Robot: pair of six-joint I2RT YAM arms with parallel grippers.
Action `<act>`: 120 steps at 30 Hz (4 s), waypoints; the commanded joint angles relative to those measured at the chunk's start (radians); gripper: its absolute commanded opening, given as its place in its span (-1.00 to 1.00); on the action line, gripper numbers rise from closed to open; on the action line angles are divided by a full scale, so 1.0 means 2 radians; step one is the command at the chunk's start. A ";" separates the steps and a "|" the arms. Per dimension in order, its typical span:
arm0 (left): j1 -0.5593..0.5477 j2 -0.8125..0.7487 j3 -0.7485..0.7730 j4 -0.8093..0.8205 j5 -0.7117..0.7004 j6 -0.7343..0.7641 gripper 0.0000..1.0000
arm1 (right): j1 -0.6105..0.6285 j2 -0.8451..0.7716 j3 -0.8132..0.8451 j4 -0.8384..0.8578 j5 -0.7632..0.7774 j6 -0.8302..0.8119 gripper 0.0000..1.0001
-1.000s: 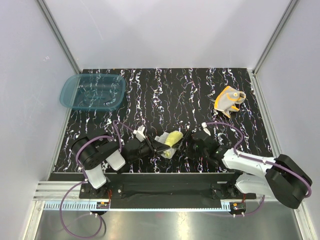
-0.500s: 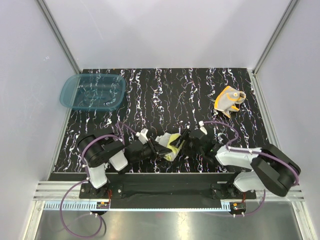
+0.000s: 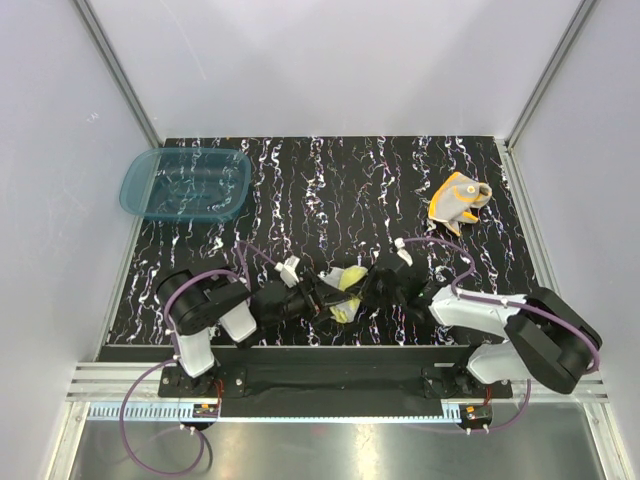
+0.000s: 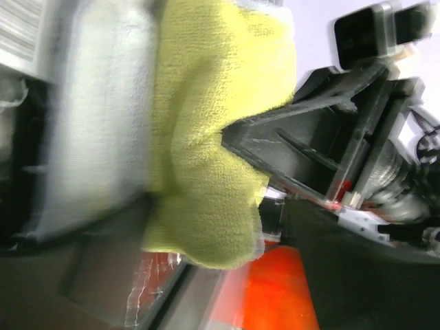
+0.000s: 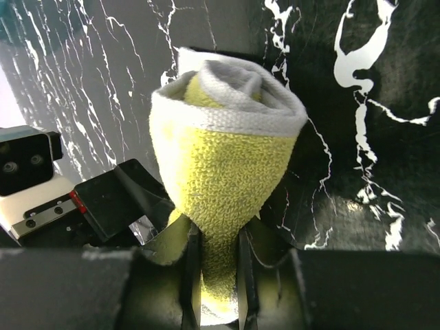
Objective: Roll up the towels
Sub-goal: Roll the towel
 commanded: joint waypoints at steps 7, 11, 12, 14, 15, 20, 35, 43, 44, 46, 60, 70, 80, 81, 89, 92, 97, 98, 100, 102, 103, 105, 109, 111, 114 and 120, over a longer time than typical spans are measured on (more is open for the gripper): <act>-0.004 -0.031 -0.020 0.138 0.016 0.079 0.98 | -0.003 -0.019 0.082 -0.195 0.035 -0.051 -0.78; -0.006 -0.102 -0.007 0.017 0.005 0.144 0.97 | -0.002 0.004 0.118 -0.265 0.035 -0.069 -0.82; -0.010 -0.146 0.006 -0.063 -0.007 0.187 0.98 | -0.003 0.008 0.128 -0.273 0.033 -0.071 -0.81; -0.023 -0.199 0.031 -0.173 -0.036 0.245 0.98 | -0.003 0.023 0.140 -0.295 0.032 -0.080 -0.82; -0.048 -0.248 0.067 -0.294 -0.084 0.312 0.98 | -0.003 0.029 0.151 -0.301 0.027 -0.083 -0.82; -0.133 -0.306 0.146 -0.476 -0.237 0.466 0.98 | -0.002 0.071 0.193 -0.346 0.016 -0.109 -0.79; -0.351 -0.145 0.248 -0.482 -0.525 0.660 0.98 | -0.002 0.097 0.242 -0.389 -0.005 -0.130 -0.49; -0.372 -0.063 0.302 -0.496 -0.565 0.689 0.98 | -0.002 0.096 0.234 -0.389 -0.009 -0.130 -0.49; -0.370 -0.055 0.304 -0.503 -0.565 0.687 0.98 | -0.003 0.095 0.231 -0.387 -0.011 -0.129 -0.49; -0.366 -0.048 0.308 -0.514 -0.555 0.671 0.98 | -0.002 0.094 0.230 -0.387 -0.012 -0.129 -0.49; -0.306 -0.057 0.273 -0.541 -0.504 0.600 0.27 | -0.002 0.084 0.222 -0.390 -0.015 -0.131 -0.49; -0.303 -0.062 0.271 -0.551 -0.494 0.588 -0.48 | -0.002 0.077 0.228 -0.397 -0.015 -0.131 -0.40; -0.266 -0.139 0.217 -0.535 -0.441 0.526 -0.49 | -0.003 0.043 0.279 -0.463 0.034 -0.149 0.43; -0.261 -0.147 0.211 -0.534 -0.438 0.519 -0.49 | -0.003 0.036 0.283 -0.469 0.041 -0.152 0.54; -0.208 -0.227 0.142 -0.500 -0.361 0.416 -0.51 | -0.010 -0.004 0.272 -0.459 0.051 -0.153 0.88; -0.187 -0.245 0.113 -0.476 -0.335 0.377 -0.52 | -0.010 -0.023 0.238 -0.414 0.023 -0.140 0.88; -0.162 -0.254 0.068 -0.431 -0.303 0.335 -0.52 | -0.010 -0.046 0.175 -0.310 -0.015 -0.108 0.86; -0.152 -0.253 0.063 -0.426 -0.291 0.324 -0.52 | -0.010 -0.048 0.155 -0.292 -0.030 -0.102 0.86; -0.147 -0.251 0.057 -0.424 -0.285 0.316 -0.52 | -0.010 -0.045 0.139 -0.247 -0.043 -0.084 0.86; -0.145 -0.251 0.053 -0.422 -0.284 0.309 -0.53 | -0.011 -0.038 0.118 -0.216 -0.058 -0.067 0.86; -0.145 -0.249 0.053 -0.416 -0.281 0.309 -0.53 | -0.010 -0.034 0.111 -0.185 -0.063 -0.063 0.87; -0.145 -0.247 0.052 -0.414 -0.279 0.305 -0.53 | -0.010 -0.021 0.095 -0.155 -0.076 -0.051 0.90; -0.145 -0.238 0.050 -0.409 -0.274 0.305 -0.54 | -0.010 -0.004 0.082 -0.101 -0.083 -0.044 0.93; -0.145 -0.235 0.050 -0.408 -0.273 0.307 -0.56 | -0.010 0.007 0.083 -0.095 -0.083 -0.041 0.95; -0.148 -0.228 0.059 -0.413 -0.274 0.315 -0.57 | -0.010 0.030 0.096 -0.091 -0.086 -0.042 0.96; -0.161 -0.216 0.071 -0.422 -0.285 0.323 -0.58 | -0.011 0.073 0.112 -0.076 -0.086 -0.038 0.89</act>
